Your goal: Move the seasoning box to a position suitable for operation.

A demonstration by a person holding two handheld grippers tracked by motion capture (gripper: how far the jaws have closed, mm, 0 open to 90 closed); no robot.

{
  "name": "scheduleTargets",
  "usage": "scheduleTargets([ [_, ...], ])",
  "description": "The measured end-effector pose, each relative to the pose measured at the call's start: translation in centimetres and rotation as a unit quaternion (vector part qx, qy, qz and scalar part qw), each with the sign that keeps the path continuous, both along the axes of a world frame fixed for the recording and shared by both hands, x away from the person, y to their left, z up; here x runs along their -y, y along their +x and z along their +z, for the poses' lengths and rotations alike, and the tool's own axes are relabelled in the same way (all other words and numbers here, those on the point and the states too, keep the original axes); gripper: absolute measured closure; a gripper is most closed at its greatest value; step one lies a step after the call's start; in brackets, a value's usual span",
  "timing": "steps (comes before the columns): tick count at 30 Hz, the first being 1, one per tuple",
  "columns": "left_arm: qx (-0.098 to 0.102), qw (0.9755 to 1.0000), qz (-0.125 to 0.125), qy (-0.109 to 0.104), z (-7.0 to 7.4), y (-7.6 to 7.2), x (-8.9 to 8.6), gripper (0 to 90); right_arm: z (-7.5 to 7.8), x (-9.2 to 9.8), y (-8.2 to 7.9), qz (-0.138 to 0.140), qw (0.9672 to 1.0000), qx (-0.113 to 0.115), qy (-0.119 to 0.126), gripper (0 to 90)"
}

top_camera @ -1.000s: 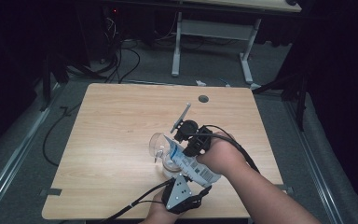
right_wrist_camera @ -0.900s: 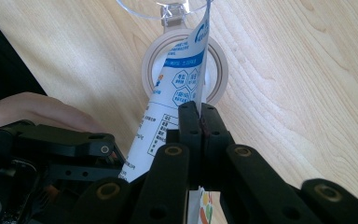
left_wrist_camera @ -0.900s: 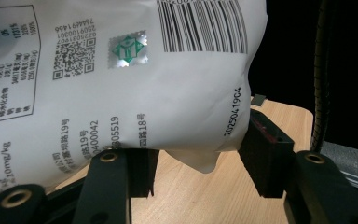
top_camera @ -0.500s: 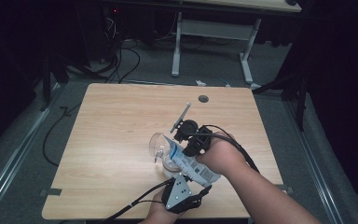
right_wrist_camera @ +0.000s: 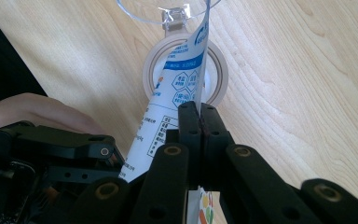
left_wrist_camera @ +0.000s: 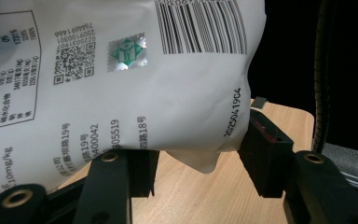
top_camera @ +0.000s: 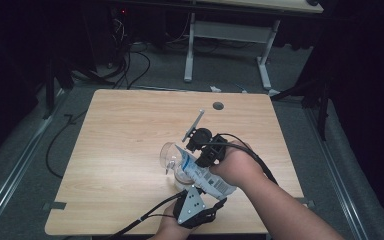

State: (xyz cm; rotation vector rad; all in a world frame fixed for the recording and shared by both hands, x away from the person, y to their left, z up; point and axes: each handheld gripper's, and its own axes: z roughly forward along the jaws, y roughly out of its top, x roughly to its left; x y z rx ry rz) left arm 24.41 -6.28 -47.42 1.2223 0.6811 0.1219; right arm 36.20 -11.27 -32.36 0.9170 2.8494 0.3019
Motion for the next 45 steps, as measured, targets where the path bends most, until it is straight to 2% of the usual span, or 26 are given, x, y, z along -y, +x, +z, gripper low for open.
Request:
scheduleTargets([
  [45, 0.002, 1.0000, 0.000, -0.007, 0.19, 0.01, -0.03, 51.4, -0.07, -0.22, 0.08, 0.002, 1.0000, 0.000, -0.001, 89.8],
])
